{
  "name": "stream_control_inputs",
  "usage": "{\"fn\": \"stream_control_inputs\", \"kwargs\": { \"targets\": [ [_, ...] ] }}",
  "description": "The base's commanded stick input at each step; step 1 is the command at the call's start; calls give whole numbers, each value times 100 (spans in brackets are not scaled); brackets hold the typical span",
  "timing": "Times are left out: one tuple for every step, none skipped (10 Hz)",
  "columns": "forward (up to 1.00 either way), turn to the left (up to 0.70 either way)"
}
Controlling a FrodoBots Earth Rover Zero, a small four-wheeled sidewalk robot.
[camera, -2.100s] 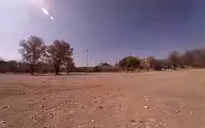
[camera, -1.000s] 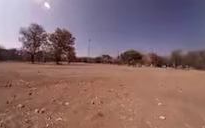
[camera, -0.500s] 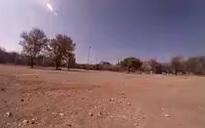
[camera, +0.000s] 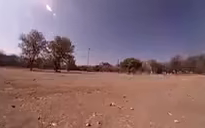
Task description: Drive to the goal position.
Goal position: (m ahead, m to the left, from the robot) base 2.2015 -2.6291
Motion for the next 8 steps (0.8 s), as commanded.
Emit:
{"fn": "stream_control_inputs", "kwargs": {
  "targets": [
    [50,0],
    [50,0],
    [50,0],
    [50,0],
    [50,0],
    [50,0],
    [50,0],
    [50,0]
  ]
}}
